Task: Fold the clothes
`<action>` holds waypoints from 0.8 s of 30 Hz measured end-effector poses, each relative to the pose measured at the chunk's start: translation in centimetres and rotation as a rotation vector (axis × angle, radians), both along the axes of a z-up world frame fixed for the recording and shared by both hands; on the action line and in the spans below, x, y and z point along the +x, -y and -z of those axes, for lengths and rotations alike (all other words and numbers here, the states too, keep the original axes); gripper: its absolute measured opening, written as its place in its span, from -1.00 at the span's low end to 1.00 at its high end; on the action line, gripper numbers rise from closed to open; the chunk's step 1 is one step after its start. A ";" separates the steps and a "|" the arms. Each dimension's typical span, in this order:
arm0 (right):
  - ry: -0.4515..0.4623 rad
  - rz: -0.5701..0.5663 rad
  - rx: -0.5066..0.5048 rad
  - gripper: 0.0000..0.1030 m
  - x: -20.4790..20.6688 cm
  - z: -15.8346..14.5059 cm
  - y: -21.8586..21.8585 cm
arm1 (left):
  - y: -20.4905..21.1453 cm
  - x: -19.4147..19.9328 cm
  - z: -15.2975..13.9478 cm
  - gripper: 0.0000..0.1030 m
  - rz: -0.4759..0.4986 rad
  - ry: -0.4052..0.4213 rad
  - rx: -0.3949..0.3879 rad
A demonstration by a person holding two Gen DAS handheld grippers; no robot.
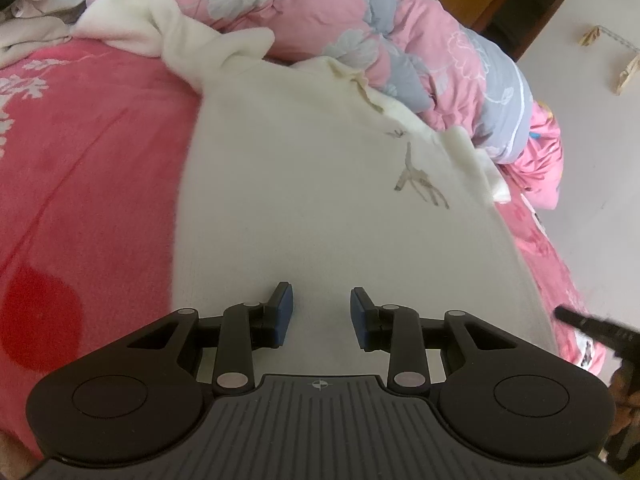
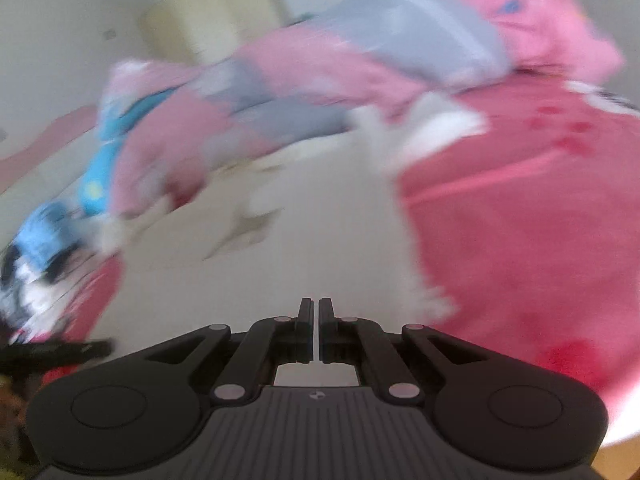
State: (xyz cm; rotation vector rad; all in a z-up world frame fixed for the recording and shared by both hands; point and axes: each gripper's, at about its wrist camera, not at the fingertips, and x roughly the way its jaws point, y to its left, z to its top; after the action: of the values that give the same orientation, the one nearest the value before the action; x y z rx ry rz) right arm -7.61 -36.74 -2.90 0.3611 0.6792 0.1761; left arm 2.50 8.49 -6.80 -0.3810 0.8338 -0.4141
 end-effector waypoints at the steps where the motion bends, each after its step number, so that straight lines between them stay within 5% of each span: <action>1: -0.012 -0.027 -0.003 -0.99 0.2 0.3 -0.8 | -0.1 0.0 0.0 -0.38 0.000 -0.002 -0.004; 7: -0.130 -0.029 -0.038 -1.00 -2.9 2.5 -0.7 | -0.5 0.1 0.3 -0.38 0.006 -0.004 -0.029; 13: -0.222 -0.028 -0.129 -0.97 -5.6 1.0 0.1 | -0.5 0.2 0.4 -0.38 0.013 -0.003 -0.032; 24: 0.005 -0.237 -0.070 -0.92 1.5 -3.4 -6.6 | 0.4 -0.9 -2.2 -0.36 0.050 0.090 0.057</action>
State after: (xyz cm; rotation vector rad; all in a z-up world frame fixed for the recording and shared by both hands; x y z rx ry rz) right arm -6.07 -30.15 0.51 0.2124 0.7203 0.3771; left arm 1.55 8.13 -4.60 -0.2871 0.7672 -0.4496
